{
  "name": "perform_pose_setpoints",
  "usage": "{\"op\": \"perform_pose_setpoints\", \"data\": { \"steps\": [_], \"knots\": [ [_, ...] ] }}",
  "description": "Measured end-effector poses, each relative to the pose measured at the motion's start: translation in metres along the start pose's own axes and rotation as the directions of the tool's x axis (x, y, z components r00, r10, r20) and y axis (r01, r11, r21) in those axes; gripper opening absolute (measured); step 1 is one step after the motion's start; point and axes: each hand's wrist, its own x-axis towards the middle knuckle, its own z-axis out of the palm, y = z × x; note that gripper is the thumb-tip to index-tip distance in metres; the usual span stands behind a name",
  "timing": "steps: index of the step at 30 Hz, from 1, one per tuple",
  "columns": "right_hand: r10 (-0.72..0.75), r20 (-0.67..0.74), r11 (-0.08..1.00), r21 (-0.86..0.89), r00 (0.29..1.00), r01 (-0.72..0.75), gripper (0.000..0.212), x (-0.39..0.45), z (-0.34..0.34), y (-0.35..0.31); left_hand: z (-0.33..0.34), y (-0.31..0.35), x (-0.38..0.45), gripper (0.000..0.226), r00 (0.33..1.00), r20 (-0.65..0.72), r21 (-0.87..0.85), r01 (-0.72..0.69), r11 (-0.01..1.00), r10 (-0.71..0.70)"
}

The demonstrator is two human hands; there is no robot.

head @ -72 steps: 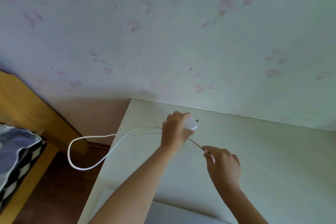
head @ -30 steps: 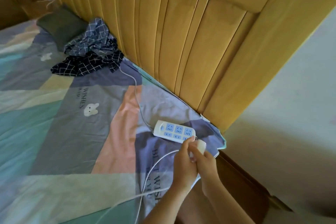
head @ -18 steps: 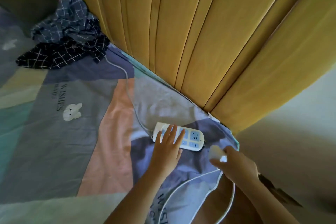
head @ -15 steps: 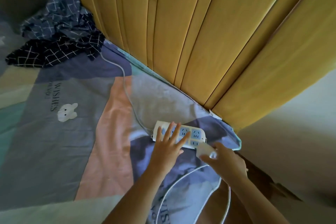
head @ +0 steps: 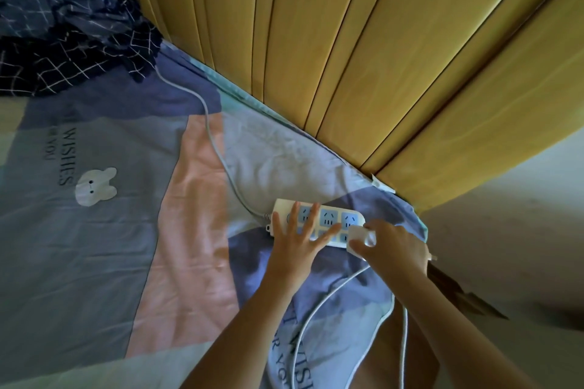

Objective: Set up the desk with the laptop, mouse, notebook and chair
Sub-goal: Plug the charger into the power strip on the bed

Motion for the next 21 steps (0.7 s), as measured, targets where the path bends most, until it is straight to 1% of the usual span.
{"op": "perform_pose_setpoints", "data": {
  "steps": [4,8,11,13,16,17,18,19,21],
  "knots": [
    [0.014,-0.02,0.998,-0.059,1.0,-0.015,0.036,0.007,0.01,-0.013,0.006,0.001,0.0,0.077,0.999,-0.054,0.055,0.006,0.998,-0.003],
    [0.041,-0.071,0.998,-0.045,0.997,-0.044,0.035,0.006,0.024,-0.022,0.014,0.0,-0.002,0.079,0.99,-0.14,0.086,-0.008,0.996,0.02],
    [0.065,-0.099,0.997,-0.026,0.993,-0.068,0.035,0.003,0.031,-0.024,0.02,-0.004,-0.004,0.084,0.992,-0.126,0.062,-0.01,0.998,0.018],
    [0.047,-0.081,0.999,-0.023,0.996,-0.049,0.04,0.0,0.028,-0.022,0.013,-0.004,-0.001,0.081,0.993,-0.118,0.046,0.009,0.999,-0.004],
    [-0.014,-0.023,1.0,-0.006,1.0,0.013,0.065,-0.012,0.012,-0.013,-0.021,0.009,-0.001,0.068,0.988,-0.152,0.004,0.041,0.999,-0.04],
    [-0.058,-0.057,0.998,-0.033,0.997,0.056,0.072,-0.018,0.008,-0.009,-0.036,0.014,0.001,0.067,0.983,-0.178,0.006,0.043,0.999,-0.041],
    [-0.113,-0.131,0.993,-0.06,0.985,0.106,0.075,-0.025,0.004,-0.003,-0.053,0.02,0.002,0.066,0.978,-0.207,0.006,0.04,0.999,-0.038],
    [-0.157,-0.196,0.987,-0.078,0.968,0.144,0.074,-0.033,-0.001,0.004,-0.068,0.026,0.004,0.065,0.971,-0.238,-0.011,0.027,1.0,-0.029],
    [-0.257,-0.296,0.966,-0.106,0.92,0.236,0.065,-0.053,-0.012,0.025,-0.097,0.042,0.005,0.063,0.955,-0.297,-0.063,-0.042,0.997,0.021]
  ]
}}
